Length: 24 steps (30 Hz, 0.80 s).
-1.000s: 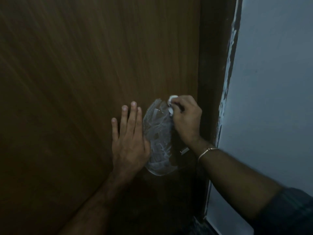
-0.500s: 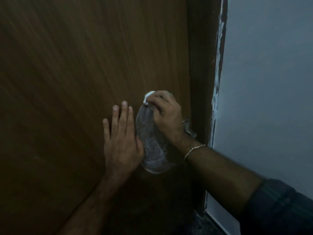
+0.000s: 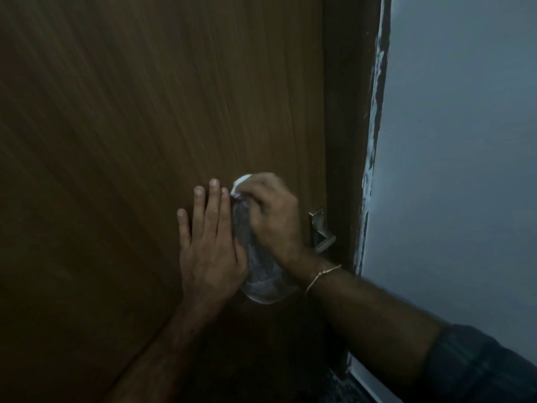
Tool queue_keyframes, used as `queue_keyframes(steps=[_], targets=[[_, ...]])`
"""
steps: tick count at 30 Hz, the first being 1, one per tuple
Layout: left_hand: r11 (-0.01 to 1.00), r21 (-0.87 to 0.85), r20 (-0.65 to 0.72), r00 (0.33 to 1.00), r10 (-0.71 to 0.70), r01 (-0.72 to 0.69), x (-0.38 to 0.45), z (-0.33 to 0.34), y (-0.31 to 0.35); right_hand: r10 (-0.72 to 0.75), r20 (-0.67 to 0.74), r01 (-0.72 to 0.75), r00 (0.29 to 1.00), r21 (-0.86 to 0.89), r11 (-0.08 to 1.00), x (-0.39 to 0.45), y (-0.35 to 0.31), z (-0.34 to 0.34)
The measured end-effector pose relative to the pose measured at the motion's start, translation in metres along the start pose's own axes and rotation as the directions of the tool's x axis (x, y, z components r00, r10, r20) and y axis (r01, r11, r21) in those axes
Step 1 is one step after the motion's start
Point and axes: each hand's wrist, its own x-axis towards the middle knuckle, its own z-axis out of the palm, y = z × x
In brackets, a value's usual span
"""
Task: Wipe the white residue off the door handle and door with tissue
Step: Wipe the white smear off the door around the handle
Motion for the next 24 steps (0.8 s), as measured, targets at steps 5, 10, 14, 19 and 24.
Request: queue_keyframes(steps=[5,10,14,19,24], targets=[[0.983,-0.182,-0.051,0.999,-0.006,-0.003,-0.002,-0.014,0.005,0.308,0.224,-0.38,0.925,0.477,0.793,0.012,0.012,-0.017],[0.419,-0.876,0.142,0.958,-0.247,0.238,0.004,-0.04,0.02,0.384,0.681,-0.698,0.624,0.706,-0.119,-0.009,0.021,-0.045],[-0.047,-0.873,0.483,0.848,-0.218,0.486,0.013,-0.044,0.031,0.367,0.699,-0.729,0.614,0.68,-0.077,-0.011,0.007,-0.067],[-0.251,-0.793,0.596,0.792,-0.133,0.555,0.01,-0.044,0.035,0.408,0.722,-0.811,0.558,0.578,0.087,-0.018,-0.004,-0.104],[-0.268,-0.813,0.573,0.792,-0.209,0.517,0.0,-0.041,0.053,0.439,0.728,-0.846,0.526,0.5,0.184,-0.038,-0.006,-0.13]])
